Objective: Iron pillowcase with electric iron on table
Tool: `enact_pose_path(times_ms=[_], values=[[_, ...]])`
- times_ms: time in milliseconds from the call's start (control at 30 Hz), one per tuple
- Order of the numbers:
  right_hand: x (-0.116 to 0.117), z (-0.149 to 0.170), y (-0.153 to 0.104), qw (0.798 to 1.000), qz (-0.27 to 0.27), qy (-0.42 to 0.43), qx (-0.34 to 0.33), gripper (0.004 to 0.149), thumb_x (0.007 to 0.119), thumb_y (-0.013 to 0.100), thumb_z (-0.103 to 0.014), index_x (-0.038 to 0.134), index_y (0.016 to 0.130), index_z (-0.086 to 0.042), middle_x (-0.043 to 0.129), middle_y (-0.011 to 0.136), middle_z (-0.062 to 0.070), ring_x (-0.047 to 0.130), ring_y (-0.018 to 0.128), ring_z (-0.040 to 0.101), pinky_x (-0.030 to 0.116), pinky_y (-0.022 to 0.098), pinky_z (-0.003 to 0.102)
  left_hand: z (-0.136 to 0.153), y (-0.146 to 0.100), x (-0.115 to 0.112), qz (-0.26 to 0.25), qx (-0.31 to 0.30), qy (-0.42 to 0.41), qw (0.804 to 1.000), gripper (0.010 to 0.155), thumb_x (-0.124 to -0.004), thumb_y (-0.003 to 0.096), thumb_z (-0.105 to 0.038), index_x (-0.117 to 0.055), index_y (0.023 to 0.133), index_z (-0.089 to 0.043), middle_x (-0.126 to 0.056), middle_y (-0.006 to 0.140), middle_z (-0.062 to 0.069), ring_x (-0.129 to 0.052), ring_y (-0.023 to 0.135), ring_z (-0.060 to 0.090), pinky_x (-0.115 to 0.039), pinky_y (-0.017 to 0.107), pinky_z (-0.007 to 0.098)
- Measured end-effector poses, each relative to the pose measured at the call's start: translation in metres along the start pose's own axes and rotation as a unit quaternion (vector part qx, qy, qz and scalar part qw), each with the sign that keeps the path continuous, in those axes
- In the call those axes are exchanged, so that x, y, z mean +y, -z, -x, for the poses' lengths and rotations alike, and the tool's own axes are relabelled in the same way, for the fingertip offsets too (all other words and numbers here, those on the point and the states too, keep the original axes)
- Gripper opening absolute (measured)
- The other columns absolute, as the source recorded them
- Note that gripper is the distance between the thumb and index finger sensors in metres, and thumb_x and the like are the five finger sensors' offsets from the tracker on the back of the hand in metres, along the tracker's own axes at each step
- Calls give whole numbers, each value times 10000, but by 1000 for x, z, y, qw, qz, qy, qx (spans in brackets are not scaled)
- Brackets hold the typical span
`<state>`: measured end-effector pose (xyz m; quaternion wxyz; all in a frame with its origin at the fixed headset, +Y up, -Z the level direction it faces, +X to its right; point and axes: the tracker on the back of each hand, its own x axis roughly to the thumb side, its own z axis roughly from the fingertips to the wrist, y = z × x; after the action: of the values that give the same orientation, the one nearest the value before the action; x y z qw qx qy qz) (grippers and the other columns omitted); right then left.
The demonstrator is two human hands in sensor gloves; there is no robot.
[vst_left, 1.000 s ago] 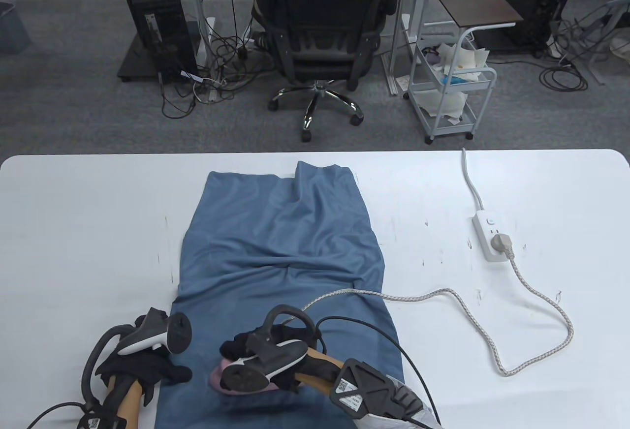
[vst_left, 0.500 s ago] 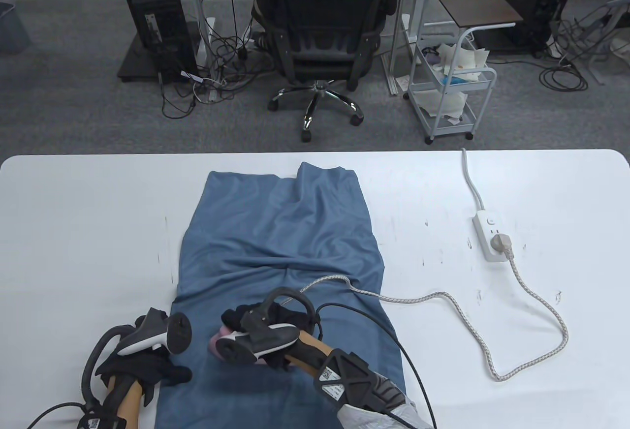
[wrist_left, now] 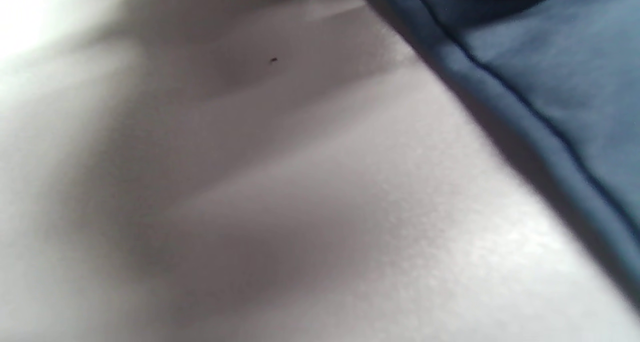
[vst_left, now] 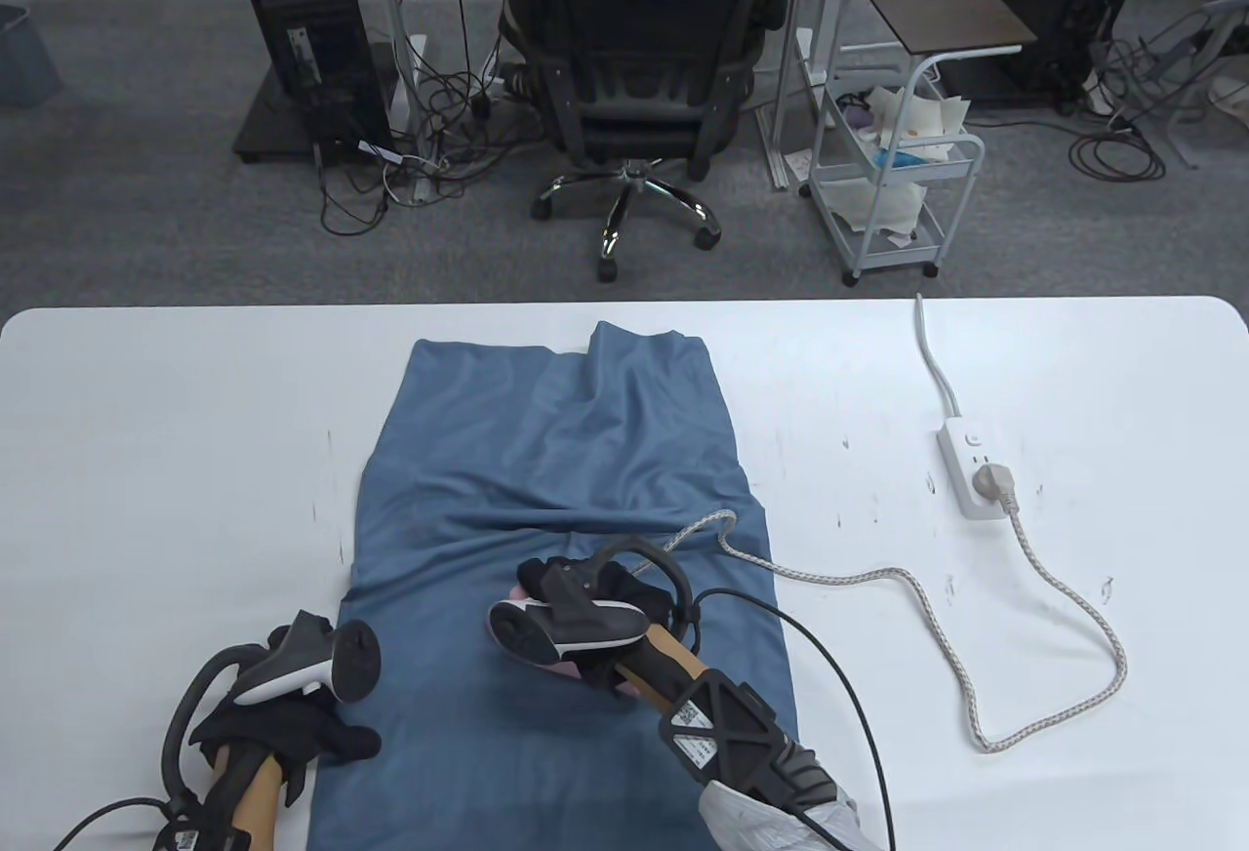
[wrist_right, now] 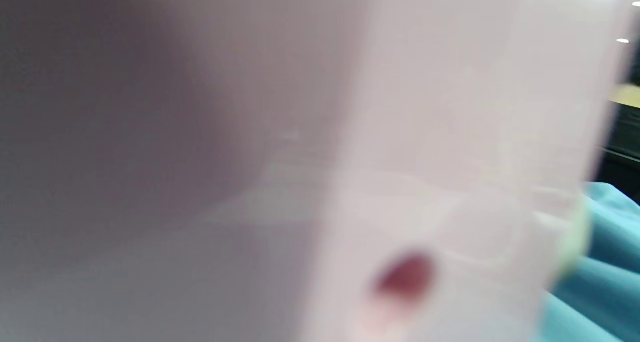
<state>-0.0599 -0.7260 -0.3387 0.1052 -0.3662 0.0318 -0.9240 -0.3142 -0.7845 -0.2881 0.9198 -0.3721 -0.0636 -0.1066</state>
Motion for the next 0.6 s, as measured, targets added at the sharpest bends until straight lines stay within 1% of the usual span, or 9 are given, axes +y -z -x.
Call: enact_pose_path(times_ms=[200,267,400,500,600], values=[[12,44,-14,997,-3,-20,77,699,457,507,-570,652,940,-58,889,570,-13,945,287,94,878,241,275,0,0,0,1,-1,0,1000,1093,-614,382,-671,36,1105,-173,1,1170,265,-128,1078,551,-249,745,682],[14,54,-20,995,-9,-27,95,701,457,507,-567,652,941,-51,890,572,-9,947,291,98,879,243,279,0,0,0,1,-1,-1,1000,1094,-615,380,-672,36,1105,-174,1,1170,266,-127,1077,553,-248,745,683],[16,66,-39,994,-21,-41,102,703,453,507,-567,645,944,-51,890,580,-11,952,299,96,884,250,280,0,0,0,2,-1,-2,1000,1094,-615,380,-672,38,1103,-174,5,1169,264,-126,1076,553,-248,745,683],[19,78,-56,993,-18,-41,110,700,459,505,-569,652,940,-55,893,573,-10,952,294,96,884,247,279,0,0,0,1,-1,-2,1000,1094,-614,379,-672,40,1103,-176,5,1169,263,-126,1077,551,-248,745,683],[23,92,-69,989,-16,-45,137,700,465,504,-571,663,933,-55,897,563,-12,951,283,92,884,238,277,0,0,0,1,0,-3,1000,1094,-614,379,-672,40,1102,-177,6,1169,263,-125,1077,552,-249,744,683]])
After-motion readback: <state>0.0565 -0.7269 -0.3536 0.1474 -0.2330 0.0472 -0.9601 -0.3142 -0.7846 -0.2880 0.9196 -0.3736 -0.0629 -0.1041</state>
